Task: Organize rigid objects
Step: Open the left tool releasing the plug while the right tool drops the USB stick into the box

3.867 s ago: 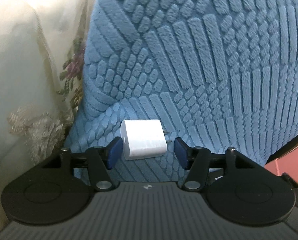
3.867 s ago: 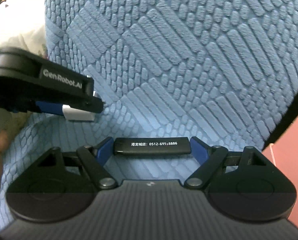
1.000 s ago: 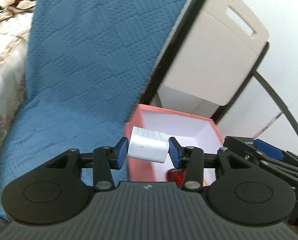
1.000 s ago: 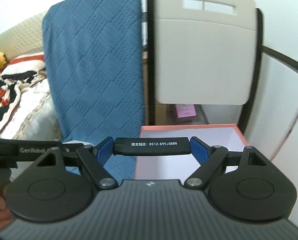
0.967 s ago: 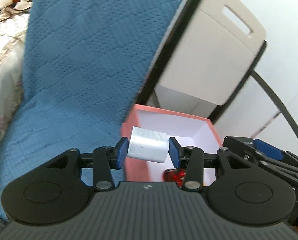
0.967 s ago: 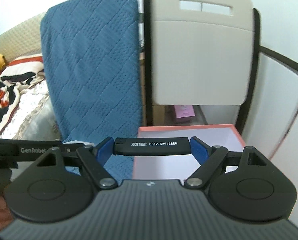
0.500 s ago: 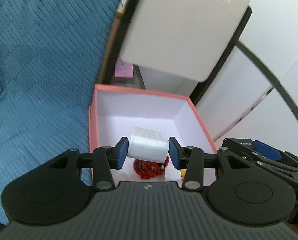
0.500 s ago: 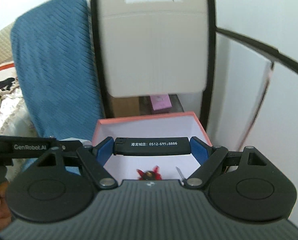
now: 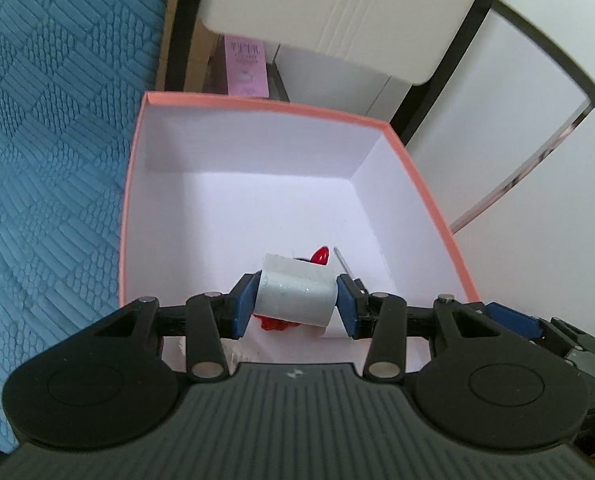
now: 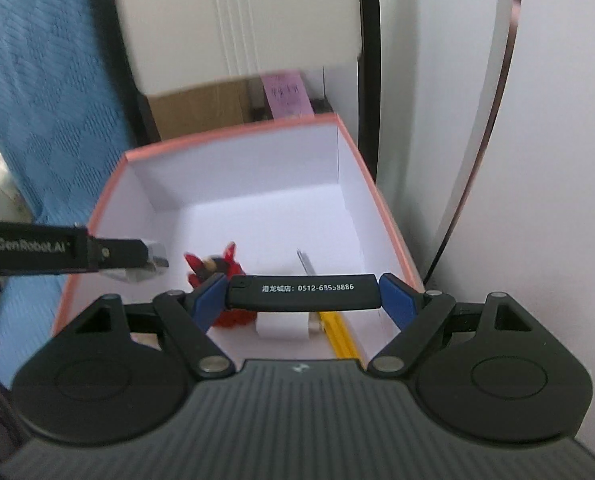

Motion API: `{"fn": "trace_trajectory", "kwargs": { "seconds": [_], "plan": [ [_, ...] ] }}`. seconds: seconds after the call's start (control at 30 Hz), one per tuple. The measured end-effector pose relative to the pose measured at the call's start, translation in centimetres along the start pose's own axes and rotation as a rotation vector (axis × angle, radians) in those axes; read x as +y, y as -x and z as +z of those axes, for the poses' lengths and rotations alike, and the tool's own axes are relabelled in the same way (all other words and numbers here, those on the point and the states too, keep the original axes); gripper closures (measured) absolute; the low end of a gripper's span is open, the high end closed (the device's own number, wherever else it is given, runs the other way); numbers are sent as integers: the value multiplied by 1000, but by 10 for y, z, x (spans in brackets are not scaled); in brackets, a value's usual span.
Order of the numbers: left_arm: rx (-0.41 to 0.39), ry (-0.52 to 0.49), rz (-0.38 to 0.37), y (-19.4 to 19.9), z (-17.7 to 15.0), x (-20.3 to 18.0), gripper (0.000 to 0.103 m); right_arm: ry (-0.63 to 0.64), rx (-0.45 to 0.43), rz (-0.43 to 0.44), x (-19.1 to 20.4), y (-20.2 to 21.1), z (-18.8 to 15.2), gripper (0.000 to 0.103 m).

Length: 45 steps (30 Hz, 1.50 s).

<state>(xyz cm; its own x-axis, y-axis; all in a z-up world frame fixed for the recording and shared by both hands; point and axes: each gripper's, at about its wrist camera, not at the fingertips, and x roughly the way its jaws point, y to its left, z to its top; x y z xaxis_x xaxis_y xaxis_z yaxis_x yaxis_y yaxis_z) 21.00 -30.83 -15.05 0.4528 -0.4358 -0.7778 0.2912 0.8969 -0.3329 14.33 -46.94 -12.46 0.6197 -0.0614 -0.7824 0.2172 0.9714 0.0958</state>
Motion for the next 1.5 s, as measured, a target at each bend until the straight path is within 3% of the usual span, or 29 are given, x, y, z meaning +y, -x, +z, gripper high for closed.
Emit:
{"fn": "trace_trajectory", "kwargs": {
  "seconds": [0.43,0.67,0.77,0.8,1.5],
  "plan": [
    [79,4,27,-38,-7,2,53,-37,83,16,-17,-37,-9,18],
    [67,3,8,-28,-6,2,52,-51,101,21,-21,-37,-7,18],
    [54,1,5,-19,-4,1,51,-68,91,33,-21,-32,-3,9],
    [49,2,1,-15,-4,2,50,-72,87,37,-21,-30,-2,0],
    [-150,-57,-55,124,5,8,35,-64,-89,48,30,78,30,0]
  ]
}}
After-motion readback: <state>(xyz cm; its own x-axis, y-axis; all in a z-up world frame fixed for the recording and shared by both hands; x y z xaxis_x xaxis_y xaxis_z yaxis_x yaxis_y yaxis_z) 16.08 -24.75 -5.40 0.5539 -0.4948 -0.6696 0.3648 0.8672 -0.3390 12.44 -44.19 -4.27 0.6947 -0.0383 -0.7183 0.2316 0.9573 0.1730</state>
